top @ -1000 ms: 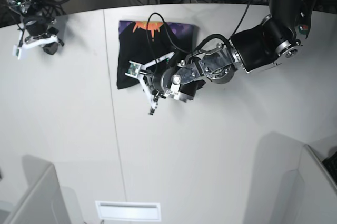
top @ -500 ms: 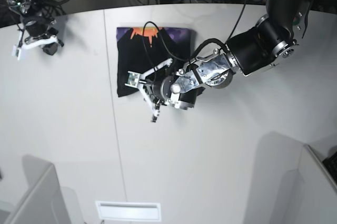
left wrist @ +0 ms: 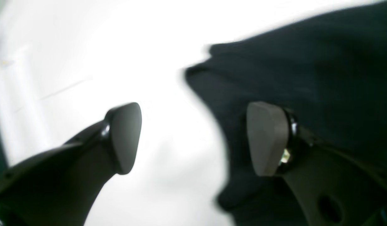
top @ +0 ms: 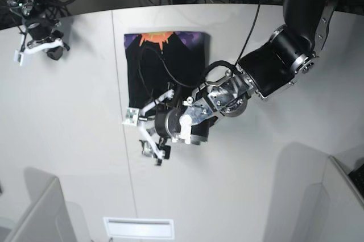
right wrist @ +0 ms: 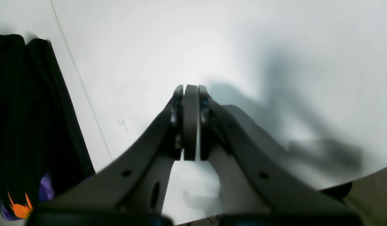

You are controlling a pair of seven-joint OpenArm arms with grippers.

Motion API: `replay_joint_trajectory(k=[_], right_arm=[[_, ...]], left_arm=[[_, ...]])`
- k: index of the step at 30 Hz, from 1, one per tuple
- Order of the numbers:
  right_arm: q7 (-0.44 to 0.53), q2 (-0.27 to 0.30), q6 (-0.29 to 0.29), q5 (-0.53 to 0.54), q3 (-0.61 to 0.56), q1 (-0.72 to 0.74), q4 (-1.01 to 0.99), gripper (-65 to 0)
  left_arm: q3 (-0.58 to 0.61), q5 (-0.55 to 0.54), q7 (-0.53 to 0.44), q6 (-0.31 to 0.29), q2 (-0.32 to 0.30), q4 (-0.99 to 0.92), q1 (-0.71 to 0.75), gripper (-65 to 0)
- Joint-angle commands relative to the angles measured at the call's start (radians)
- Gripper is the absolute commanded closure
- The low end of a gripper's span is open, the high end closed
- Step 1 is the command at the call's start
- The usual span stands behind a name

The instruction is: Fold the T-shirt properly

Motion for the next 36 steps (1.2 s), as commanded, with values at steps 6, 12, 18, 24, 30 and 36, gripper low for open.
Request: replay_joint_trajectory(k=[6, 12, 18, 24, 30, 36], right_arm=[[0.026, 0.071, 0.012, 0.009, -0.046, -0.005, 0.02, 0.0], [0.065, 0.095, 0.018, 0.009, -0.083, -0.016, 0.023, 0.0], [0.101, 0.127, 0.194, 0.008, -0.08, -0.031, 0.024, 0.0], [0.104, 0.137, 0.346, -0.206, -0.081, -0.032, 0.029, 0.0], [0.25, 0.064, 0.496, -0.479, -0.073, -0.063, 0.061, 0.0], [0.386, 0.046, 0.496, -0.51, -0.072, -0.155, 0.061, 0.0]], left_arm=[[-0.352, 0.012, 0.147, 0.007, -0.013, 0.294, 0.103, -35.2], [-0.56, 0.1, 0.147, 0.008, -0.135, 0.542, 0.355, 0.0], [-0.794, 0.147, 0.114, 0.007, -0.191, 0.558, 0.6, 0.0], [-1.087, 0.146, -0.33, 0.007, -0.194, 0.55, 0.915, 0.0], [-1.265, 0.144, -0.586, 0.007, -0.192, 0.55, 1.171, 0.0], [-1.459, -0.094, -0.68, 0.007, -0.191, 0.547, 1.369, 0.0]])
